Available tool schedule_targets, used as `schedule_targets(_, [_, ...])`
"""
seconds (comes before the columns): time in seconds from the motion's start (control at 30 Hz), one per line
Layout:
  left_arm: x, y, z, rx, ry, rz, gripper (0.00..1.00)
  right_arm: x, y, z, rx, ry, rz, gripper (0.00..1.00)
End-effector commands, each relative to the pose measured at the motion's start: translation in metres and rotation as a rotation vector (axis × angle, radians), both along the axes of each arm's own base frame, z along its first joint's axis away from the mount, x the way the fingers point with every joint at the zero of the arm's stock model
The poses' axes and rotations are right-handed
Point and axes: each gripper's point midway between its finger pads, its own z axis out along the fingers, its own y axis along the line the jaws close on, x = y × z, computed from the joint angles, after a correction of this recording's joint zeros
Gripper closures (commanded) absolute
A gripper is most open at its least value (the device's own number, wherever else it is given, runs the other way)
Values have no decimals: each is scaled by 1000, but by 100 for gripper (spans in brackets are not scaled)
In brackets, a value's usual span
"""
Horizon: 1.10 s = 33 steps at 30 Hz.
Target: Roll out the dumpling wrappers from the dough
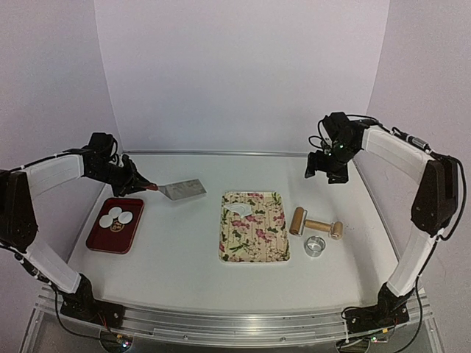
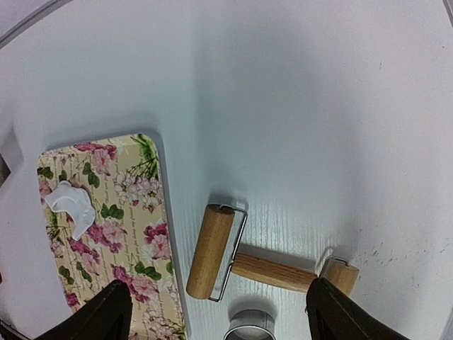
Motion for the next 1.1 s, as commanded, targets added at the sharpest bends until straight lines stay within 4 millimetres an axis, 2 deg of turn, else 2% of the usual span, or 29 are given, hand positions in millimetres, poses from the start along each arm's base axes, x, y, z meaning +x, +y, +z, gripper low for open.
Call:
schedule_targets(0.0, [15, -13, -2, -46, -54, -60, 99, 3, -2, 21, 19, -90, -22, 14])
schedule_targets(0.13, [17, -18, -21, -56, -2, -86, 98, -3, -5, 20, 24, -85, -43, 14])
schedule_targets(0.37, [26, -24, -39, -62, 35, -112, 92, -12, -11, 20, 14, -86, -58, 13])
schedule_targets(0.6, [34, -26, -50, -47, 43, -128, 80, -20, -17, 15, -3, -76, -70, 11])
schedule_targets(0.73, [38, -21, -51, -6, 23, -118, 60, -22, -22, 14, -32, -85, -63, 11])
schedule_targets(0.87, [44, -14, -37, 34, -41, -92, 36, -24, -28, 19, -68, -111, -46, 10])
schedule_targets(1.07, [47, 12, -21, 183, -91, -24, 17, -25, -31, 33, -87, -160, -18, 9])
